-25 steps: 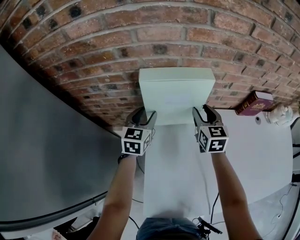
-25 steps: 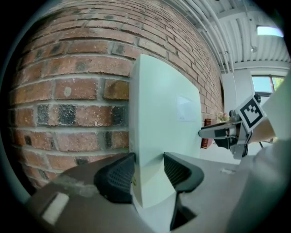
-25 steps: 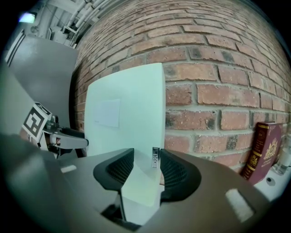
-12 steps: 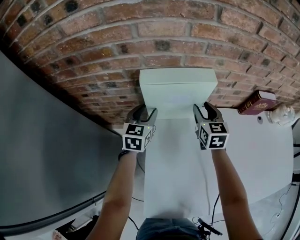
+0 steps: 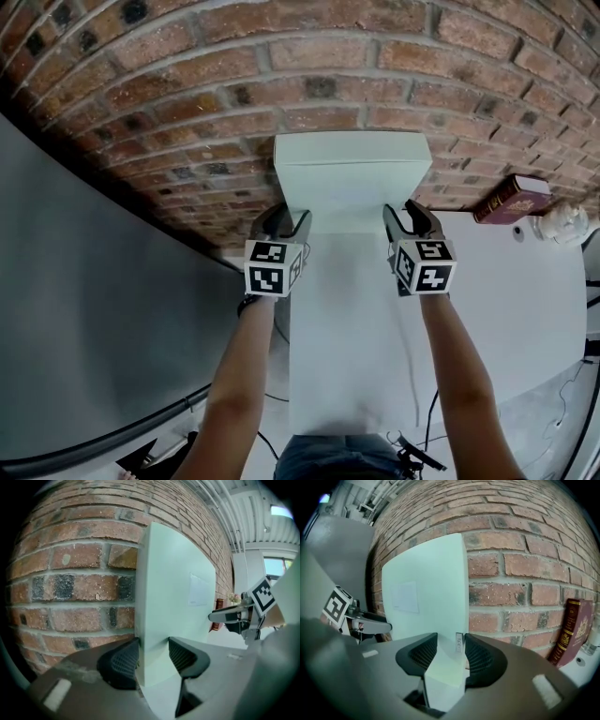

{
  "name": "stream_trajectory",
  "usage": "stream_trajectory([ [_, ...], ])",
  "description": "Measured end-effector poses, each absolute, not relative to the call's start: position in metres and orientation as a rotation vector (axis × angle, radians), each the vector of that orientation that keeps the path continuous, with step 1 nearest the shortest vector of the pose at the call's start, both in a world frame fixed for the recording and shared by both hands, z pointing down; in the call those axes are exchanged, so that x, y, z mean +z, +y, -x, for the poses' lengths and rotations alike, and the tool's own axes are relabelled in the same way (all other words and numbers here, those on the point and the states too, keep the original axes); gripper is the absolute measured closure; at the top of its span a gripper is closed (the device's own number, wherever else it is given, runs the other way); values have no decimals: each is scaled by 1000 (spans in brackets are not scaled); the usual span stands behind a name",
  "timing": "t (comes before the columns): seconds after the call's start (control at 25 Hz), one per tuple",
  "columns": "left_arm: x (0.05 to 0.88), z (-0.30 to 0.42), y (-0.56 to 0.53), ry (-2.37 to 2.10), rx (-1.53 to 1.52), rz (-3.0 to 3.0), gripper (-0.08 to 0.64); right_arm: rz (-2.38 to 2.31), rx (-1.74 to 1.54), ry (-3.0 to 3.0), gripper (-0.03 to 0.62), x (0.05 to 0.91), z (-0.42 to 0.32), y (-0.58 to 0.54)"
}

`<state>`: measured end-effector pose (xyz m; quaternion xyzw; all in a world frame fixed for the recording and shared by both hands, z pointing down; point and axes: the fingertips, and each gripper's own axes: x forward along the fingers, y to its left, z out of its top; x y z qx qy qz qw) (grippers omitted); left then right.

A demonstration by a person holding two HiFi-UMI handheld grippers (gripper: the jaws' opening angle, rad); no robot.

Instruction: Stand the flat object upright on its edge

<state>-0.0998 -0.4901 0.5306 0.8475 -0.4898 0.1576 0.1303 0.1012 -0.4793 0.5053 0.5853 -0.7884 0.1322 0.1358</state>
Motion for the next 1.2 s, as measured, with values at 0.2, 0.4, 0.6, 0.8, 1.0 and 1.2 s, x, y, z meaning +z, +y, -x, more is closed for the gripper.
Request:
stream_trajectory([
  [0.2, 531, 99, -486, -1382, 458, -2469, 354, -1706, 383, -2266, 410, 505, -102, -475],
  [0.4, 532, 100, -477, -1372, 458, -2475, 354, -1717, 380, -2262, 413, 501, -104, -468],
  [0.6, 525, 99, -471, -1375, 436, -2485, 354, -1742, 367, -2257, 413, 490, -109, -461],
  [0.8, 518, 97, -461, -1384, 420, -2494, 354, -1743, 351, -2260, 413, 484, -111, -447],
  [1.0, 502, 98, -446, -1409, 398, -2501, 354, -1724, 333, -2281, 427, 471, -111, -431],
  [1.2, 485, 97, -427, -1460, 379, -2511, 354, -1694, 288, -2300, 462, 458, -109, -414],
])
